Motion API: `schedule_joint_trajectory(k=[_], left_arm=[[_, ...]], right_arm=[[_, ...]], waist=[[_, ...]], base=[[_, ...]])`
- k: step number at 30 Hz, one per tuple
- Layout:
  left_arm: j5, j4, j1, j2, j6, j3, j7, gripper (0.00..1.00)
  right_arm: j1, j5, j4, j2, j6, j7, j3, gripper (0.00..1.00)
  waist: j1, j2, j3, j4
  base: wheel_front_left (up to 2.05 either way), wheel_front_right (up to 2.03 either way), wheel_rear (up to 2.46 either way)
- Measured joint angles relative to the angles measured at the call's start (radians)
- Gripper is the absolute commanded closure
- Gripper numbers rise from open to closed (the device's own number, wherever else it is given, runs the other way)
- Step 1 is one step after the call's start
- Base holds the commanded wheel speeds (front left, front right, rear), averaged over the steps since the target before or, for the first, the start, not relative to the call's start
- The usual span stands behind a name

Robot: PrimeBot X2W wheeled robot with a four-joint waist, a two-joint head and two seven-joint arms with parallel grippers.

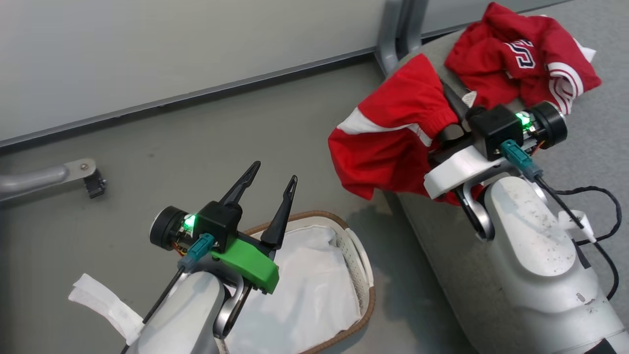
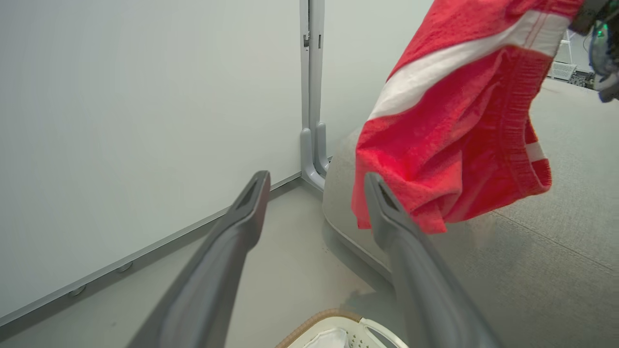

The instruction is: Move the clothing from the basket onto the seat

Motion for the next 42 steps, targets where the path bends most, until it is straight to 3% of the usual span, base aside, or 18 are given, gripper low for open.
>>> schedule_joint_trajectory(k=[15,23,33,42], left_arm=[[0.051,0.034,-0.04,-0.019,-0.025,-0.013,0.0,0.0],[0.057,0.047,-0.063,-0.012,-0.033,-0.023,0.0,0.0],[0.072,0.027,-0.116,-0.008,-0.034,-0.044,0.003,0.0],[0.088,-0.02,-0.165,-0.015,-0.03,-0.064,0.01,0.0]], right_arm=[[0.028,-0.01,-0.048,-0.027,0.0,0.0,-0.129,1.0],[0.04,-0.016,-0.066,-0.028,0.0,0.0,-0.165,1.0],[-0.134,-0.032,-0.069,-0.126,0.0,0.0,-0.18,1.0],[-0.452,-0.061,0.001,-0.317,0.0,0.0,-0.224,1.0]], waist=[[0.0,0.0,0.071,-0.242],[0.0,0.0,0.135,-0.311],[0.0,0.0,0.208,-0.277],[0.0001,0.0,0.277,-0.172]], base=[[0.0,0.0,0.0],[0.0,0.0,0.0],[0.0,0.0,0.0],[0.0,0.0,0.0]])
